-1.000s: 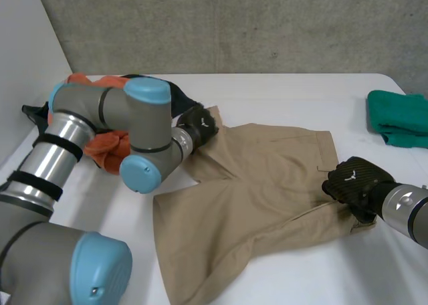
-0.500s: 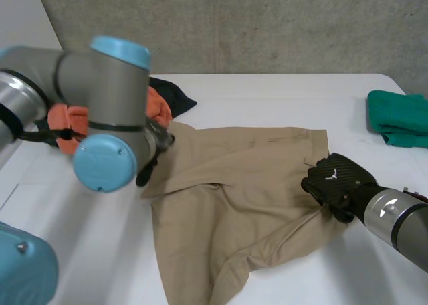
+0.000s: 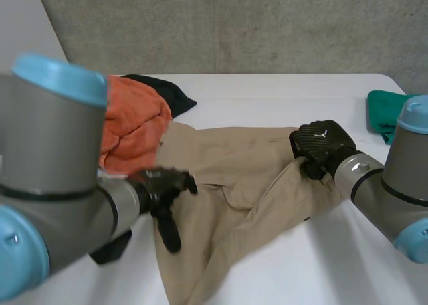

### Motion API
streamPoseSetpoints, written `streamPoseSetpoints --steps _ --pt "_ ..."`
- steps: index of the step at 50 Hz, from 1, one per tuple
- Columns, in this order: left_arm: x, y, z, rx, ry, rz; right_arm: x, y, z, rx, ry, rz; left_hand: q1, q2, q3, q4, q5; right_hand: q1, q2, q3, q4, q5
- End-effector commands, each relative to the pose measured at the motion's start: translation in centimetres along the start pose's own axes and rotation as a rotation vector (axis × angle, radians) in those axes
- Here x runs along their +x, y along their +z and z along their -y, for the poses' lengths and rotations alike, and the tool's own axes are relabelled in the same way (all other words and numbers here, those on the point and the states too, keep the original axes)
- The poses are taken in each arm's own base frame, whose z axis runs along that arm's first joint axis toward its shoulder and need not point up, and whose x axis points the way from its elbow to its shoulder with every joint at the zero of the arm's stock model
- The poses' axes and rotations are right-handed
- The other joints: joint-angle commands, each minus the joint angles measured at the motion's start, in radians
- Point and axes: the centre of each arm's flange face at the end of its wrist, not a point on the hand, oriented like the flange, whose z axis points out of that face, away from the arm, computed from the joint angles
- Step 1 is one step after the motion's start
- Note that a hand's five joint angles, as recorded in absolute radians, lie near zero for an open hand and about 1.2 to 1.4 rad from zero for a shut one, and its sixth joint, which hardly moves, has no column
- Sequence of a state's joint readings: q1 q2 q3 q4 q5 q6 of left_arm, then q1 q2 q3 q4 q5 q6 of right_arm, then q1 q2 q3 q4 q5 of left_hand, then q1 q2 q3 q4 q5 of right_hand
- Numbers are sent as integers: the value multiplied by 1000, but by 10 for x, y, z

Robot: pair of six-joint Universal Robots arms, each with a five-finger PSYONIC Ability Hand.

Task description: Fold the laundry.

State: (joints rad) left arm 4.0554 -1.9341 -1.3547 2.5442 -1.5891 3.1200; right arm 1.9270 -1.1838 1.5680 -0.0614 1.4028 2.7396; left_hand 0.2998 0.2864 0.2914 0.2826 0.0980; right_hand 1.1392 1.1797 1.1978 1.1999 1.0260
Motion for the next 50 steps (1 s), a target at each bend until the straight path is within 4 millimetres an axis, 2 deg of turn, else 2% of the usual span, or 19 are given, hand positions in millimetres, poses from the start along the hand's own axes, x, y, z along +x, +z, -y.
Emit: streamPoseSetpoints --steps 1,7,13,19,20,24,25,28,32,35,36,39,40,42,44,47,50 --pt "10 16 -30 -84 -18 -16 -1 2 -2 -12 37 -42 -51 -38 -43 -34 -24 257 217 198 196 196" --pt "13 23 -34 -119 -20 -37 -4 0 -3 -19 47 -65 -51 -38 -43 -34 -24 257 217 198 196 196" --pt "28 24 -38 -180 -62 -115 2 3 -3 -6 42 -111 -10 3 -2 7 17 257 217 198 196 196" --pt "43 22 -44 -239 -84 -176 9 3 -2 -4 40 -147 148 162 157 165 176 257 217 198 196 196" --pt "44 21 -44 -240 -81 -180 10 3 -2 -4 40 -151 198 211 206 215 225 257 217 198 196 196" --pt "48 22 -45 -230 -48 -166 9 -1 0 -5 41 -142 807 821 816 825 835 257 217 198 196 196" --pt "46 23 -45 -221 -31 -134 9 -5 1 -8 36 -136 1094 1107 1102 1111 1121 257 217 198 196 196" --pt "41 24 -40 -191 -1 -66 9 -12 6 -6 -1 -122 1096 1110 1105 1114 1124 257 217 198 196 196" --pt "28 17 -30 -142 116 55 6 -33 4 -61 -152 -34 1096 1110 1105 1114 1124 257 217 198 196 196" --pt "29 14 -28 -142 210 32 7 -59 -3 -148 -321 76 1096 1110 1105 1114 1124 257 217 198 196 196" --pt "31 11 -29 -148 286 -6 6 -74 -10 -204 -400 141 1096 1110 1105 1114 1124 257 217 198 196 196" --pt "37 4 -36 -191 392 -80 4 -98 -22 -298 -500 253 1096 1110 1105 1114 1124 257 217 198 196 196" --pt "40 -4 -39 -220 446 -129 3 -112 -30 -348 -552 327 1096 1110 1105 1114 1124 257 217 198 196 196" --pt "43 -12 -40 -241 483 -167 4 -124 -36 -390 -594 393 1096 1110 1105 1114 1124 257 217 198 196 196" --pt "46 -18 -42 -265 509 -208 5 -131 -39 -380 -661 453 1096 1110 1105 1114 1124 257 217 198 196 196" --pt "47 -19 -41 -268 517 -210 3 -130 -38 -352 -634 468 1096 1110 1105 1114 1124 257 217 198 196 196" --pt "44 -14 -33 -241 530 -168 7 -116 -36 -309 -572 422 1096 1110 1105 1114 1124 257 217 198 196 196"
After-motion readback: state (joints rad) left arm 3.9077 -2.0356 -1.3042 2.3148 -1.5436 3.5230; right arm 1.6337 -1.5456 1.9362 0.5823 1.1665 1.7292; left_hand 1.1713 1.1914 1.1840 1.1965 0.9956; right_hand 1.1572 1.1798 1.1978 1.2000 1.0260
